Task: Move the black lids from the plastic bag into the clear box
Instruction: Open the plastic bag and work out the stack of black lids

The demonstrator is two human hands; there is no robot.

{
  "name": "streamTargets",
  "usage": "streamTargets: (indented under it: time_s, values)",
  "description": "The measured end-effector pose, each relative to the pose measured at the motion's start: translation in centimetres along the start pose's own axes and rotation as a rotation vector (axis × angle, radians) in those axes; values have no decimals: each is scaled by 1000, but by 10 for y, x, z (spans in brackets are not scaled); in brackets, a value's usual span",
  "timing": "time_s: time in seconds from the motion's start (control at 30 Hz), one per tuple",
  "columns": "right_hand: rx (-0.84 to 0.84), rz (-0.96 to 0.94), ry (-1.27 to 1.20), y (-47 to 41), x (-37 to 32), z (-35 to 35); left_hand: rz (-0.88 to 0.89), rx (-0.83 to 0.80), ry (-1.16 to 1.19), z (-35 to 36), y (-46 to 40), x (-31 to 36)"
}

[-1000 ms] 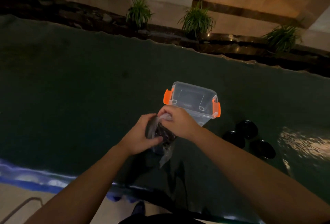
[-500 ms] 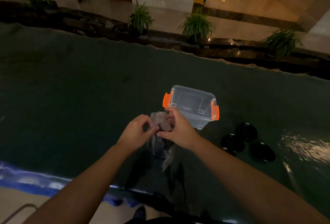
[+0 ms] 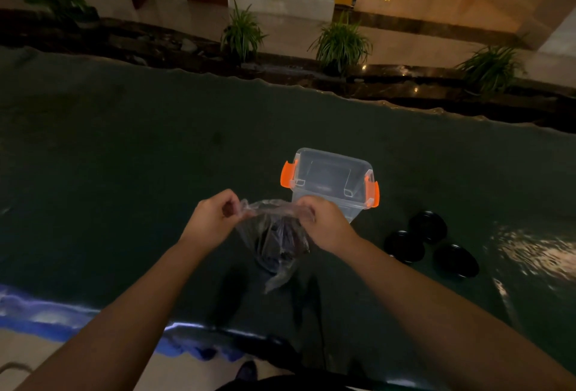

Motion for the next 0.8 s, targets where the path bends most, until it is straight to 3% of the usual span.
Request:
streamTargets:
  time_s: [0.33,0.57,0.7,0.8]
  values:
    - [80,-17,-61,6,3,-23,-78,27,-119,-22,-8,-20]
    - [99,-16,-81,8,2,-23,302,-141,45,-13,7,57]
    - [95,-26,-88,10,-1,-24,275,-243,92,0,10,84]
    - [91,-33,-81,10,-3,-24,298,-234,-156,8,5,92]
Point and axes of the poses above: each hand's wrist, its own y-axis away from the middle knuckle, its own z-axis out of the palm, x = y × z, the point moved 9 cm from there along -y, towards the middle knuckle, and after that the axes turned 1 degree about -y, right-handed, at the moved point
